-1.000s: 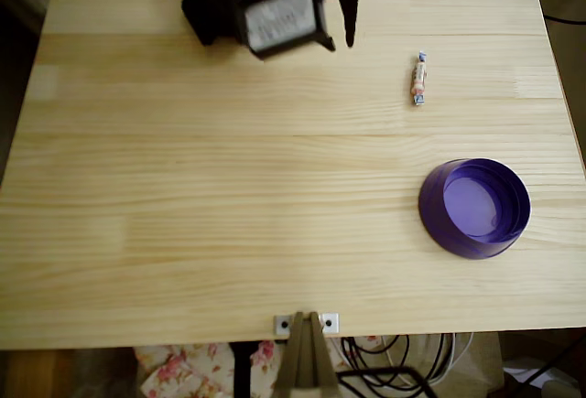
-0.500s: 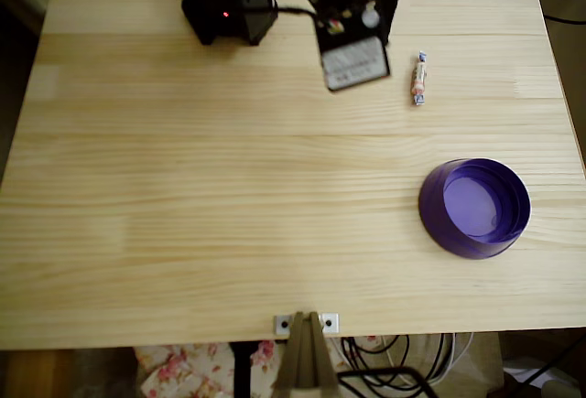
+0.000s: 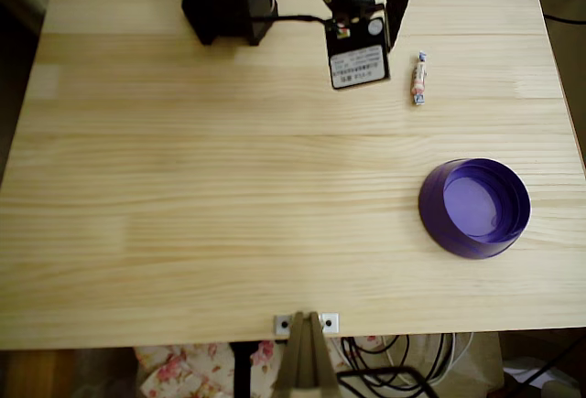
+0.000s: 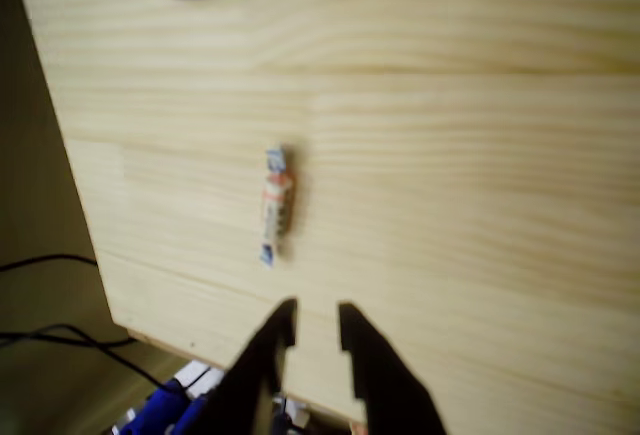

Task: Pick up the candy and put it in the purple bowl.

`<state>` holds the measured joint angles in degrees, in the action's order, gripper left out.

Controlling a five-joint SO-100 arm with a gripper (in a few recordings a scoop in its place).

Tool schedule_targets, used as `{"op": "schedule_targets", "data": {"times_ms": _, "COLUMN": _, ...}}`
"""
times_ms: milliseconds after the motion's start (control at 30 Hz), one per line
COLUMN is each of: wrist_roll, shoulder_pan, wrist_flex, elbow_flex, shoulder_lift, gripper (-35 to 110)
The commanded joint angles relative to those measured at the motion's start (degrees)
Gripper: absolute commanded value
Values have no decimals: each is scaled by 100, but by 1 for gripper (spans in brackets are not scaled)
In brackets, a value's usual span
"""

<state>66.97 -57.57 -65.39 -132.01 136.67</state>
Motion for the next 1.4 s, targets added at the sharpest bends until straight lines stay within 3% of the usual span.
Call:
{"op": "schedule_targets", "data": {"times_ms": 0, "wrist_roll": 290, "shoulder_pan": -167, "wrist_flex": 123, "elbow_flex": 105, "shoulder_lift": -193, "gripper": 7}}
{"op": "schedule_targets", "data": {"times_ms": 867, "wrist_roll": 1450, "shoulder_pan": -1318, "wrist_flex": 888, "elbow_flex": 1081, "shoulder_lift": -2479, "gripper": 9}}
{"op": "schedule_targets", "data": {"times_ms": 1100, "wrist_roll": 1740, "shoulder_pan": -1345, "wrist_flex": 703, "elbow_flex": 1529, "shoulder_lift": -2856, "gripper": 11}}
{"op": "schedule_targets", "data": {"times_ms": 1367, "wrist_roll": 1661, "shoulder_pan": -1239, "wrist_flex": 1169, "elbow_flex": 1582, "shoulder_lift": -2874, "gripper": 11}}
